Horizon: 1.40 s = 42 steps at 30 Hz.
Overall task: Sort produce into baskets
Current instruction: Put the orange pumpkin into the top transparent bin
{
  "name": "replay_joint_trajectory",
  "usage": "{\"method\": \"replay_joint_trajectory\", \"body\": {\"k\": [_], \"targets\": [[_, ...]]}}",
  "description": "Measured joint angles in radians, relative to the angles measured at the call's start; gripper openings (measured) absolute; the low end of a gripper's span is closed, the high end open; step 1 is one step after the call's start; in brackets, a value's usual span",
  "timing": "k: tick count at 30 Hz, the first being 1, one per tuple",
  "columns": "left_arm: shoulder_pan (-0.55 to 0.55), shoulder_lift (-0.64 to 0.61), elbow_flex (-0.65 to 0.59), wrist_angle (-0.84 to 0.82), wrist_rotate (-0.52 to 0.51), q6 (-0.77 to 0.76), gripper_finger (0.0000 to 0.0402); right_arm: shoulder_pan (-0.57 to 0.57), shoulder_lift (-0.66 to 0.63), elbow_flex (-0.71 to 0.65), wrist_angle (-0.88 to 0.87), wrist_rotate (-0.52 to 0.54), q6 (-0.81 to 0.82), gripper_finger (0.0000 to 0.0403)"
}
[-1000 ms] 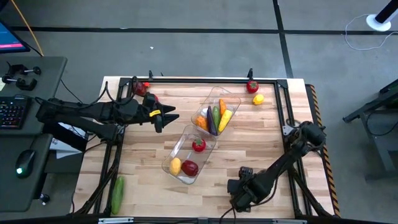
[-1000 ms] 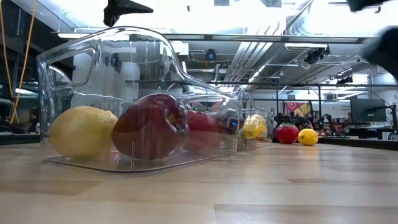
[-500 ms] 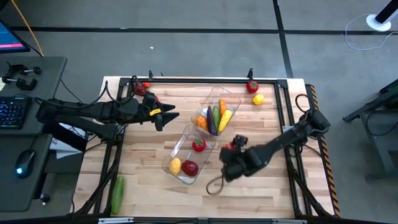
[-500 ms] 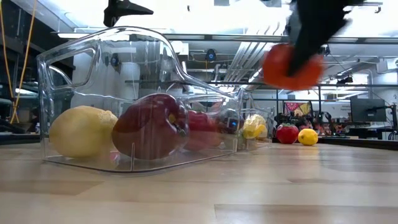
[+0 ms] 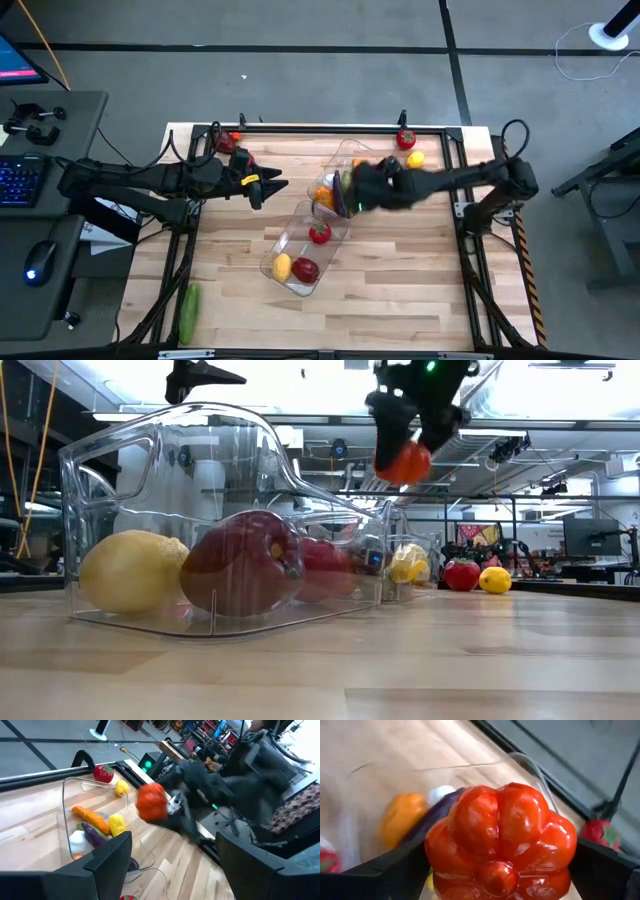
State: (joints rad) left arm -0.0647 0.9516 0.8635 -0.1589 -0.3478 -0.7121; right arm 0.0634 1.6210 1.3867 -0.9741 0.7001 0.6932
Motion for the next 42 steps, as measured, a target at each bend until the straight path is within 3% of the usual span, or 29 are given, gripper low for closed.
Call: {"method": "replay_joint_trajectory", "body": {"k": [6,9,15,22,27,35,42], "targets": [[-0.002,0.000,0.000,-0.001,0.006,-0.019,0.0273,-0.246,-0.006,-0.028,0.122,-0.306,0.027,0.0399],[-0.002,0.000,0.000,-0.001,0.010,-0.019,0.0273,-0.323,0.001,-0.028,0.211,-0.389,0.005,0.0399],[-0.002,0.000,0.000,-0.001,0.011,-0.020,0.0273,-0.387,0.002,-0.028,0.254,-0.396,0.053,0.0399],[-0.002,0.000,0.000,-0.001,0.012,-0.035,0.0273,-0.389,0.002,-0.028,0.254,-0.423,-0.089,0.0399],[-0.002,0.000,0.000,-0.001,0.011,-0.012,0.0273,-0.417,0.009,-0.028,0.254,-0.563,-0.107,0.0399],[-0.001,0.000,0.000,0.000,-0.002,0.013,0.0273,-0.421,0.087,-0.028,0.247,-0.647,-0.133,0.0400],[0.000,0.000,0.000,0.000,-0.003,0.025,0.0273,-0.428,0.087,-0.028,0.246,-0.572,-0.145,0.0400]]}}
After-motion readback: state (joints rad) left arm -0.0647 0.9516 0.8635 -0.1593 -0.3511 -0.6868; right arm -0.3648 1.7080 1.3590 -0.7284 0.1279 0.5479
